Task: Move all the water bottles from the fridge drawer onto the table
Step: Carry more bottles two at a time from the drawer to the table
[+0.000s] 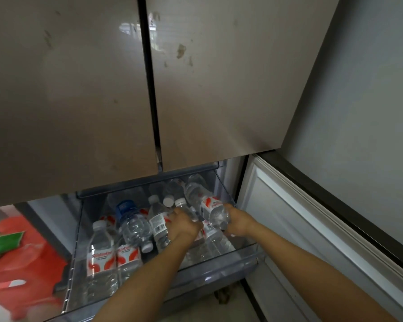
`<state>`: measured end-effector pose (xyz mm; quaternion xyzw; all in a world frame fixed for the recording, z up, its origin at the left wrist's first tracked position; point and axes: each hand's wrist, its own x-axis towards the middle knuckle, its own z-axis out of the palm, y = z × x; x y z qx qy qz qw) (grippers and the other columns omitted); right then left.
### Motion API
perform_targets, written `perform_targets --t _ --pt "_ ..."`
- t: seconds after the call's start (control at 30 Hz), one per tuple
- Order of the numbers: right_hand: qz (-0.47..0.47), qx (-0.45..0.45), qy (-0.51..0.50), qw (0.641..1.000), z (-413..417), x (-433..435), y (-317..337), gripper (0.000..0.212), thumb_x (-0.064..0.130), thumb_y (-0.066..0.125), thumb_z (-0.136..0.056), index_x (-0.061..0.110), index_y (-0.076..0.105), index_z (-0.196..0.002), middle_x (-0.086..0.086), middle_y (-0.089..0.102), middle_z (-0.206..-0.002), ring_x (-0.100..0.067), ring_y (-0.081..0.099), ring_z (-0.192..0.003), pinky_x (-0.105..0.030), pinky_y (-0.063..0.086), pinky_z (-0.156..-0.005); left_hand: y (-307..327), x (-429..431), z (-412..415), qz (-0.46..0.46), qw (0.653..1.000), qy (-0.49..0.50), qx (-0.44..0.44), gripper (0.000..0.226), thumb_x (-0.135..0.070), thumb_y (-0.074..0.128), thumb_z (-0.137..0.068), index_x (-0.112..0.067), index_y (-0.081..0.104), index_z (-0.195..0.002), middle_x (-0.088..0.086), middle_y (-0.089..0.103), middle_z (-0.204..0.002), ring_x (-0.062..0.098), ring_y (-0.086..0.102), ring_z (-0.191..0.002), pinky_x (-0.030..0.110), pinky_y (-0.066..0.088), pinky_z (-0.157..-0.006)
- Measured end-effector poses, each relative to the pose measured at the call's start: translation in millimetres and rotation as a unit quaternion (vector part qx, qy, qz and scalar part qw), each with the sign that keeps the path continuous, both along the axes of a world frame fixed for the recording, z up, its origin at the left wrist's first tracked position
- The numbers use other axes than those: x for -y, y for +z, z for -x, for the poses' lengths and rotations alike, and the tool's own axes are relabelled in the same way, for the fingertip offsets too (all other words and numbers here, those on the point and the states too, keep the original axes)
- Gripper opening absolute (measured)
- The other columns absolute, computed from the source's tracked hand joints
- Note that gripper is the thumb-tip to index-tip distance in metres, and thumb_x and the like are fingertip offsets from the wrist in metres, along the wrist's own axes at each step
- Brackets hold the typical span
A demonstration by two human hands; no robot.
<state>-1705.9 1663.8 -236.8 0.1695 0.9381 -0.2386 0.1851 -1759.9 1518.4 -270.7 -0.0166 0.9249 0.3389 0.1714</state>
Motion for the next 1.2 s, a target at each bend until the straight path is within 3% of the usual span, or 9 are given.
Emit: perform_targets --t 0.13,0.33,0.47,0.63,0.77,0.87,1.07,1.2 --pt "0.009 0.005 0.035 0.999 -9.9 -3.5 30.3 0.069 0.012 0.063 -0.079 0.016 0.031 -0.140 -0.011 0.053 -0.131 -0.027 0.053 -0.115 -0.032 0.045 -0.094 3.9 7.1 -9.0 -0.040 0.996 -0.037 -0.064 0.103 -0.038 0.072 -0.074 -0.012 0.002 -0.145 0.016 0.019 -0.149 0.036 0.030 -0.133 0.045 0.041 -0.102" --pt "-0.036 -0.050 0.034 0.998 -15.9 -10.2 85.3 0.044 0.021 0.060 -0.084 0.013 0.049 -0.126 -0.010 0.053 -0.128 -0.026 0.053 -0.111 -0.028 0.042 -0.081 13.6 24.4 -34.1 -0.075 0.976 -0.113 -0.168 0.110 -0.037 0.077 -0.066 -0.023 0.002 -0.146 0.007 0.032 -0.141 0.026 0.034 -0.129 0.039 0.040 -0.099" --pt "-0.069 -0.142 0.023 0.987 -16.6 -6.6 114.3 0.014 0.027 0.063 -0.078 0.021 0.056 -0.089 -0.004 0.060 -0.095 -0.019 0.053 -0.084 -0.025 0.037 -0.059 27.0 31.5 -44.1 -0.084 0.949 -0.202 -0.229 0.108 -0.041 0.072 -0.070 -0.028 -0.004 -0.145 0.000 0.029 -0.141 0.018 0.030 -0.128 0.029 0.036 -0.095" --pt "-0.058 -0.228 -0.056 0.970 -8.5 -4.7 117.9 0.019 0.030 0.064 -0.074 0.013 0.056 -0.072 -0.008 0.063 -0.080 -0.024 0.060 -0.077 -0.030 0.042 -0.063 50.0 39.0 -33.2 -0.075 0.918 -0.258 -0.291 0.105 -0.041 0.074 -0.068 -0.046 -0.011 -0.131 -0.003 0.032 -0.139 0.018 0.034 -0.124 0.033 0.043 -0.092" --pt "-0.034 -0.233 -0.046 0.971 -16.3 -5.1 106.6 0.015 0.028 0.064 -0.076 0.014 0.058 -0.076 -0.004 0.062 -0.080 -0.019 0.057 -0.076 -0.024 0.040 -0.058 52.9 62.0 -19.3 -0.152 0.928 -0.196 -0.279 0.111 -0.037 0.079 -0.063 -0.042 -0.005 -0.134 -0.002 0.036 -0.135 0.018 0.036 -0.124 0.033 0.041 -0.093" --pt "-0.028 -0.265 -0.032 0.963 -21.7 -5.9 107.2 0.014 0.026 0.066 -0.076 0.014 0.061 -0.078 -0.004 0.065 -0.083 -0.017 0.058 -0.076 -0.023 0.041 -0.057 53.1 75.7 -14.1 -0.205 0.932 -0.147 -0.260 0.108 -0.045 0.072 -0.055 -0.052 -0.005 -0.131 -0.009 0.035 -0.121 0.020 0.042 -0.120 0.038 0.047 -0.089" --pt "0.001 -0.294 -0.026 0.956 -12.9 4.0 104.4 0.015 0.024 0.066 -0.075 0.011 0.060 -0.080 -0.006 0.066 -0.084 -0.022 0.060 -0.081 -0.036 0.049 -0.069 69.5 81.6 -14.9 -0.140 0.925 -0.214 -0.281 0.099 -0.060 0.053 -0.050 -0.048 0.001 -0.133 -0.004 0.037 -0.136 0.017 0.037 -0.123 0.043 0.047 -0.087" --pt "-0.005 -0.300 -0.038 0.953 -1.4 14.7 94.0 0.018 0.029 0.064 -0.080 0.019 0.051 -0.076 -0.003 0.058 -0.080 -0.021 0.055 -0.076 -0.027 0.040 -0.056 71.0 83.5 -16.8 -0.174 0.925 -0.221 -0.256 0.094 -0.056 0.055 -0.052 -0.051 0.002 -0.130 -0.016 0.031 -0.130 0.014 0.032 -0.123 0.038 0.040 -0.093"
